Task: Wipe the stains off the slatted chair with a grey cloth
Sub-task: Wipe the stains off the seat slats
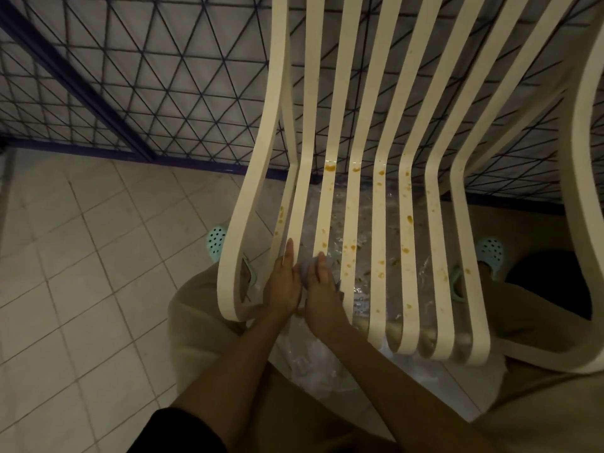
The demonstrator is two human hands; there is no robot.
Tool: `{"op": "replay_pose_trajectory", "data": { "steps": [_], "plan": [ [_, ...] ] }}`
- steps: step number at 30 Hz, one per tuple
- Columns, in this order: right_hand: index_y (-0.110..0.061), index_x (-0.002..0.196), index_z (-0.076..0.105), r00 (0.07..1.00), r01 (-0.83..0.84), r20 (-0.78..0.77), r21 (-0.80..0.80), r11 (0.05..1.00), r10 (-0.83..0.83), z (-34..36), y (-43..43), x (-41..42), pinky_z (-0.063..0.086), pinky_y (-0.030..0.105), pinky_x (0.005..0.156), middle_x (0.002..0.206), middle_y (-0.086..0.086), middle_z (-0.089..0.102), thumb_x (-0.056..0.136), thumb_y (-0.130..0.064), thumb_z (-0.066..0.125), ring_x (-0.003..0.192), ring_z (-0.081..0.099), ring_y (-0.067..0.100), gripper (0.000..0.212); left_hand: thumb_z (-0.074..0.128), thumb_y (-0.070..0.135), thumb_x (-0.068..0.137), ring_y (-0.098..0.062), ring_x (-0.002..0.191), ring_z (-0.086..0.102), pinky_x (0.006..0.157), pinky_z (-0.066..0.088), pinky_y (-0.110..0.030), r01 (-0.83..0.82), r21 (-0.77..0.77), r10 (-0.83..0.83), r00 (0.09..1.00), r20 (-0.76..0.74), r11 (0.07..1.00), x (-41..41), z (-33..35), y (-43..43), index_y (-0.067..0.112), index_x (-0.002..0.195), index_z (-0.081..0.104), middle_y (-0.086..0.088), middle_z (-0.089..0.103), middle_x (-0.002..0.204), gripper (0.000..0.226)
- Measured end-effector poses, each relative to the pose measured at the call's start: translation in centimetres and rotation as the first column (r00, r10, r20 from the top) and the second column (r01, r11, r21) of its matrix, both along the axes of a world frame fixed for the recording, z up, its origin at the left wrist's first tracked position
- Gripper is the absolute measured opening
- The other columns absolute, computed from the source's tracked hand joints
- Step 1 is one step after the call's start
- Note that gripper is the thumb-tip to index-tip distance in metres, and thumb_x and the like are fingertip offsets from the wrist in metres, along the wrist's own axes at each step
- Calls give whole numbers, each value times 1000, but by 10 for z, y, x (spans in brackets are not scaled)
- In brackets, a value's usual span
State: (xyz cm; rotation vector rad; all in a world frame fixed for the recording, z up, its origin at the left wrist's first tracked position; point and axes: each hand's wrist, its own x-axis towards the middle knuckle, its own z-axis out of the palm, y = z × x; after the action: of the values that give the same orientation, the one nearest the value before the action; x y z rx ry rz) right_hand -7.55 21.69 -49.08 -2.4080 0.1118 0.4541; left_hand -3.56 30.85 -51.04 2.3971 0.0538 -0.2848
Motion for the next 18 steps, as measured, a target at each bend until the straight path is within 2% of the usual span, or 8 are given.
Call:
{"op": "replay_pose_trajectory", "data": {
  "steps": [3,6,7,9,11,13,16,18],
  "plan": [
    [-10,153,-4,1000,-17,-6,18,1000,17,-8,-1,6,26,42,118,160,10,-19,93,-6,59,150,1,29,88,30,33,104,-21,122,52,98,45,-34,-7,43,6,1000,27,999,3,-7,1,26,154,8,-8,48,142,55],
    [-14,154,6,997,24,70,106,994,-32,-8,-3,-6,42,31,102,159,13,-18,94,1,50,142,29,34,76,31,31,104,-20,108,59,80,45,-26,-69,52,67,997,40,996,1,-8,3,29,154,12,-8,54,133,53],
    [-17,154,8,993,58,97,137,989,-72,-8,-1,-10,42,25,98,158,12,-22,95,3,48,142,29,33,74,32,31,104,-20,104,60,77,42,-25,-85,51,83,995,50,995,2,-6,4,30,154,13,-8,56,130,53],
    [-20,151,7,983,119,111,210,970,-145,-9,3,-13,33,29,112,158,11,-20,96,4,45,148,11,28,71,31,30,104,-19,99,60,74,41,-23,-98,36,96,993,71,995,8,-4,2,32,153,14,-7,58,126,52],
    [-17,151,2,986,142,57,182,973,-154,-13,6,-19,28,38,116,160,16,-9,100,-3,42,148,7,31,66,31,32,104,-17,89,61,70,41,-24,-111,-5,111,991,80,994,11,-7,-2,34,152,16,-3,61,112,50],
    [-14,153,7,991,108,63,122,987,-117,-20,8,-27,31,40,114,159,20,2,103,-11,38,146,17,34,59,30,35,104,-13,81,58,67,38,-23,-124,-28,125,989,74,992,7,-9,-3,36,151,19,-1,60,98,49],
    [-21,149,16,988,72,126,134,988,-89,-17,11,-27,39,30,106,150,20,26,103,-7,37,133,40,32,53,30,36,104,-16,95,61,75,42,-23,-140,-85,147,986,74,986,2,-13,4,34,152,21,-4,63,112,48],
    [-16,148,30,983,121,129,62,991,-128,-13,13,-16,43,17,91,133,14,46,104,-17,38,114,54,21,45,31,35,104,-18,105,61,82,43,-23,-139,-96,147,985,87,986,3,-12,5,33,151,22,-3,62,123,48]
  ]
}}
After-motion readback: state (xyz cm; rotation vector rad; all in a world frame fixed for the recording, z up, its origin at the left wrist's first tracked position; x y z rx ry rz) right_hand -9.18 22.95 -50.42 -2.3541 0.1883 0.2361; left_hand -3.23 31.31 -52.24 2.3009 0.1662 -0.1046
